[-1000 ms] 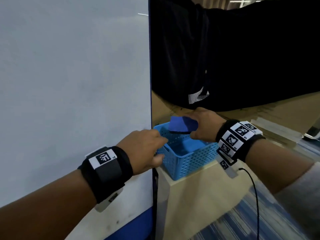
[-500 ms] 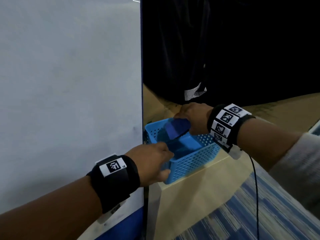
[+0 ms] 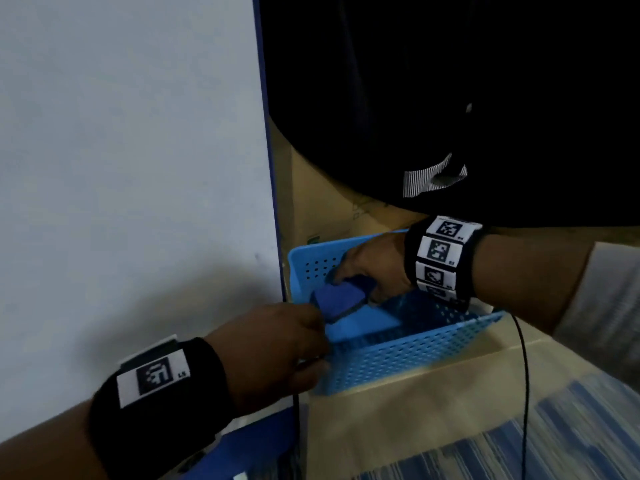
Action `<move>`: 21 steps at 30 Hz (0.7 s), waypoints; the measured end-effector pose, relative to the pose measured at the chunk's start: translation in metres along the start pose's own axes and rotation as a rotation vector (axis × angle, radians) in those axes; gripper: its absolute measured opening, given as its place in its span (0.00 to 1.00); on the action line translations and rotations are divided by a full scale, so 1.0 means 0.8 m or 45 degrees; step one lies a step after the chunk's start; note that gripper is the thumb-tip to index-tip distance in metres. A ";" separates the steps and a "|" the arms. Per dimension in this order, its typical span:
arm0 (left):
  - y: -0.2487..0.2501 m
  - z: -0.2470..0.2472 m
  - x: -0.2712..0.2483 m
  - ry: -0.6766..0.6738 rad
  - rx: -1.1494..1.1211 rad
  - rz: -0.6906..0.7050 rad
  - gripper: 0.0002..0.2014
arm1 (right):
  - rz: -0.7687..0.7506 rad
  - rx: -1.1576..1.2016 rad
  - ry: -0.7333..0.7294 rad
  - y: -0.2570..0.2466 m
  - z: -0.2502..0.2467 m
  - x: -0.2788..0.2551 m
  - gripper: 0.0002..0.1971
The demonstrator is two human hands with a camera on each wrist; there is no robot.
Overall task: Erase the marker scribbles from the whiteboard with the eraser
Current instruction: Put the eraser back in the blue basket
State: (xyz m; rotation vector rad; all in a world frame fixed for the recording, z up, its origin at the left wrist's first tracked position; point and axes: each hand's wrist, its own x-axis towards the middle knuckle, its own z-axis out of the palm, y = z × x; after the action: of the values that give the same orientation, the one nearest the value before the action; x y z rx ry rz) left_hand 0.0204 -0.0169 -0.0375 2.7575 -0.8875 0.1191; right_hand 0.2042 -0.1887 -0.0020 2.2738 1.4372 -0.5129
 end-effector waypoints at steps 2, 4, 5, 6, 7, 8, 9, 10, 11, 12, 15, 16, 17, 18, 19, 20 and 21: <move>0.004 -0.003 -0.001 0.014 0.035 0.020 0.15 | -0.001 0.016 -0.048 0.004 0.016 0.009 0.37; 0.005 0.000 -0.002 0.020 0.041 0.027 0.16 | -0.018 0.021 -0.064 0.005 0.027 0.019 0.34; 0.006 -0.001 -0.003 0.005 0.026 0.023 0.16 | -0.031 0.017 -0.065 0.003 0.031 0.025 0.32; 0.007 -0.001 -0.003 -0.013 0.015 0.013 0.17 | -0.041 0.007 -0.066 0.002 0.034 0.030 0.30; 0.006 0.000 -0.003 -0.014 0.009 0.010 0.17 | -0.059 -0.003 -0.061 0.001 0.036 0.035 0.28; 0.006 -0.001 -0.004 -0.017 0.005 0.002 0.18 | -0.072 -0.013 -0.057 0.000 0.038 0.038 0.27; 0.007 -0.001 -0.004 -0.016 -0.002 -0.002 0.18 | -0.083 -0.020 -0.047 0.001 0.041 0.042 0.26; 0.007 -0.001 -0.004 -0.017 -0.008 -0.008 0.19 | -0.090 -0.032 -0.039 0.000 0.042 0.043 0.26; 0.007 0.000 -0.004 -0.009 -0.007 -0.005 0.19 | -0.100 -0.049 -0.028 0.001 0.045 0.045 0.26; 0.008 0.000 -0.004 -0.012 -0.011 -0.007 0.19 | -0.102 -0.072 -0.018 0.000 0.048 0.046 0.26; 0.008 0.000 -0.006 -0.001 0.015 -0.009 0.19 | -0.094 -0.102 0.045 -0.002 0.063 0.055 0.27; 0.009 0.000 -0.005 0.007 0.018 -0.012 0.19 | -0.087 -0.115 0.054 -0.003 0.065 0.057 0.26; 0.009 0.000 -0.006 0.009 0.012 -0.012 0.19 | -0.090 -0.124 0.055 -0.002 0.068 0.060 0.25; 0.010 0.000 -0.006 0.016 0.001 -0.009 0.19 | -0.077 -0.130 0.041 -0.002 0.067 0.061 0.24; 0.009 0.001 -0.006 0.021 -0.002 -0.006 0.19 | -0.075 -0.119 0.028 -0.001 0.065 0.061 0.22; 0.010 0.001 -0.006 0.030 -0.009 -0.004 0.19 | -0.062 -0.111 0.007 -0.002 0.061 0.059 0.19; 0.009 0.001 -0.007 0.029 -0.004 -0.007 0.19 | -0.064 -0.097 -0.011 -0.002 0.058 0.057 0.17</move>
State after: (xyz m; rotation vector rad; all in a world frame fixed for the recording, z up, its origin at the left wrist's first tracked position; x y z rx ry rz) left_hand 0.0114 -0.0200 -0.0377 2.7502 -0.8738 0.1473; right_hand 0.2168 -0.1768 -0.0649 2.1789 1.4870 -0.4739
